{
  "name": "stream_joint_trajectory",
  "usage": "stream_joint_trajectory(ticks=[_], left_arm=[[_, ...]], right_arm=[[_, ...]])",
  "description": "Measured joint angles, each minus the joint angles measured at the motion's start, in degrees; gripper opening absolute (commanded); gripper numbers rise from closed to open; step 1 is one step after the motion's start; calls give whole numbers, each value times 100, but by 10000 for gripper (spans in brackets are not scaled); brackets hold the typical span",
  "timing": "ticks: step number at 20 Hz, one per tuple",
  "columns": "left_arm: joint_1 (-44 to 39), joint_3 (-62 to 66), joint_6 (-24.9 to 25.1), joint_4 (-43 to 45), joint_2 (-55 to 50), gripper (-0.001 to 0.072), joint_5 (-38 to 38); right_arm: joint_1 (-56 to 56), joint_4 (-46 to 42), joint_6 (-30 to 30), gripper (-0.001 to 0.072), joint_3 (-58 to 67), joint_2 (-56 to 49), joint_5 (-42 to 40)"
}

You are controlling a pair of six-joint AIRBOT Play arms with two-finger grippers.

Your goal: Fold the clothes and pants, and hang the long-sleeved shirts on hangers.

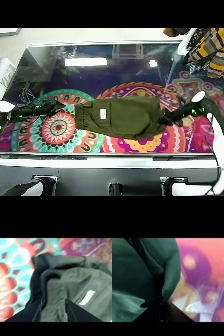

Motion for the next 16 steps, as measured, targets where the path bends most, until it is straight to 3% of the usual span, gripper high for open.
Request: stream_joint_trajectory(ticks=[2,3,4,10,16], left_arm=[[-2,0,-50,173,0,339,-164],[-2,0,-59,223,0,338,-214],[0,0,-74,260,0,339,-254],[0,0,-142,372,0,339,-367],[-2,0,-144,391,0,339,-382]], right_arm=[[0,-59,142,454,-809,584,-262],[-2,-72,188,606,-1093,813,-348],[-7,-76,223,691,-1292,1008,-420],[-675,-13,79,702,-1268,1626,-188],[-1731,1051,-833,704,-1152,1115,-142]])
